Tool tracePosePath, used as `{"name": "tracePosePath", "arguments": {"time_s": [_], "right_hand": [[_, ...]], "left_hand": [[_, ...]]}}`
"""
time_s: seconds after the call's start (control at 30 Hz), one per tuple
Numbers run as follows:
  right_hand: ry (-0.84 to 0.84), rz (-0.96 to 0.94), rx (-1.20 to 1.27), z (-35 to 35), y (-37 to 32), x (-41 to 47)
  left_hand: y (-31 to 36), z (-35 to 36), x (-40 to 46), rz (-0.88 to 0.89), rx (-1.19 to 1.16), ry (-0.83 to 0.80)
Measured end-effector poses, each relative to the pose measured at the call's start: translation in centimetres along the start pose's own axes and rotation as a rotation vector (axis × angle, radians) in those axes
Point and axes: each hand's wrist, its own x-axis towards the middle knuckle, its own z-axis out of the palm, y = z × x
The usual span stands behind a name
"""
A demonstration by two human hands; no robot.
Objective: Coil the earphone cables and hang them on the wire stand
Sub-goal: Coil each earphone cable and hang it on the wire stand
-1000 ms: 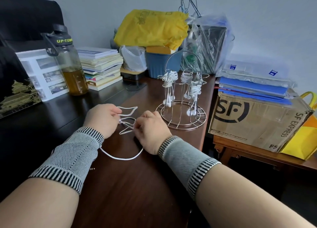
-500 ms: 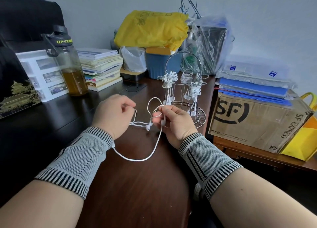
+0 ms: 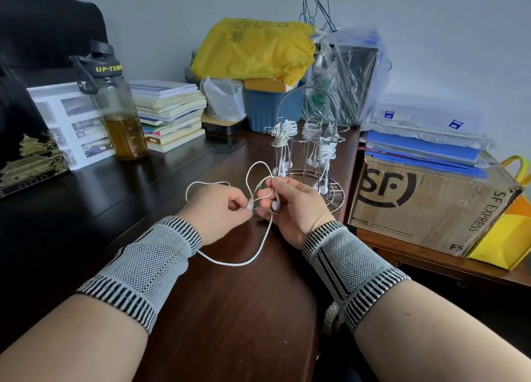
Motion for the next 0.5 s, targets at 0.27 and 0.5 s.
{"name": "tracePosePath", "arguments": {"time_s": [0.27,0.5], "right_hand": [[0.15,-0.207,-0.201,0.1,1.1,0.6],[0.16,-0.196,-0.238,0.3,1.1,0.6]], "left_hand": [[-1.0,-1.2,0.3,-0.161,-0.46,0.249],[-1.1,-1.6,0.6,-0.251,-0.707,0.455]]}}
